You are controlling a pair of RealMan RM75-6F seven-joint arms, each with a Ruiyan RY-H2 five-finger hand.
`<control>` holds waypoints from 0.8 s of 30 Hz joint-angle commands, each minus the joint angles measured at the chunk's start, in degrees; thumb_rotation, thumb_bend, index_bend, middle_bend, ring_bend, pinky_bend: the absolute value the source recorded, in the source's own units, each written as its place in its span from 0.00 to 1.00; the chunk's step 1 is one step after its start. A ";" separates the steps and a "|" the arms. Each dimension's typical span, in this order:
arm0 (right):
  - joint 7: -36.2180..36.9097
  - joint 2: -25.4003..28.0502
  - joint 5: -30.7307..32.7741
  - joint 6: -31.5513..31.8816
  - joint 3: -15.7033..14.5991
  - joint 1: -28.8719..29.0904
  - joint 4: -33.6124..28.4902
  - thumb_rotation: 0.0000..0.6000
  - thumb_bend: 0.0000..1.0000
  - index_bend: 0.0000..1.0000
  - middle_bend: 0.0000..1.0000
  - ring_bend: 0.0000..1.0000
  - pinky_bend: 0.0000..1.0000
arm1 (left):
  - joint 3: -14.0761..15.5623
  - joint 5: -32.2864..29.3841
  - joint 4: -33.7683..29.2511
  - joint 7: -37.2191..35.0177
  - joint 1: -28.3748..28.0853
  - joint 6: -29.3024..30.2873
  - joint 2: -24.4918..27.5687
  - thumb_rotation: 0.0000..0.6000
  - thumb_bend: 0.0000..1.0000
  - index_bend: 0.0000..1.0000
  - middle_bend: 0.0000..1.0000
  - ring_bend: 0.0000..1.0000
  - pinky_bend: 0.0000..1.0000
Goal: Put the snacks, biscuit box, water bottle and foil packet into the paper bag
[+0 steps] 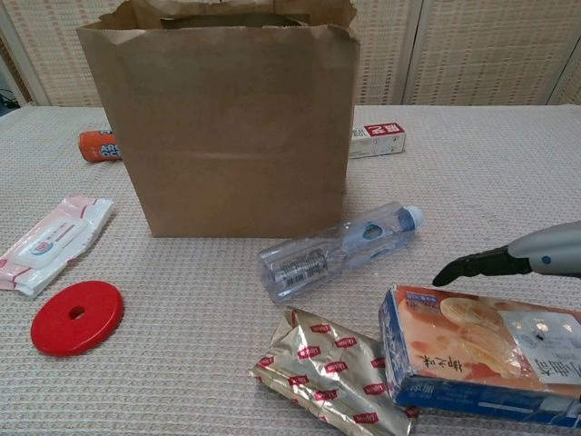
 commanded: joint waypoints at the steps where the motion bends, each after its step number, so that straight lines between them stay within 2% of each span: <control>1: -2.47 -1.49 2.10 1.80 -1.58 1.06 0.25 1.00 0.00 0.00 0.00 0.00 0.00 | 0.02 0.04 0.03 -0.07 0.00 -0.03 0.01 1.00 0.38 0.00 0.00 0.00 0.00; 17: -10.49 -7.87 6.92 11.11 -6.23 0.92 0.28 1.00 0.00 0.00 0.00 0.00 0.00 | 0.06 0.09 -0.02 -0.34 0.00 -0.13 0.12 1.00 0.38 0.00 0.00 0.00 0.00; 24: -12.89 -9.58 9.28 15.85 -6.91 0.53 -0.14 1.00 0.00 0.00 0.00 0.00 0.00 | 0.09 0.08 -0.08 -0.47 -0.02 -0.25 0.22 1.00 0.38 0.00 0.00 0.00 0.00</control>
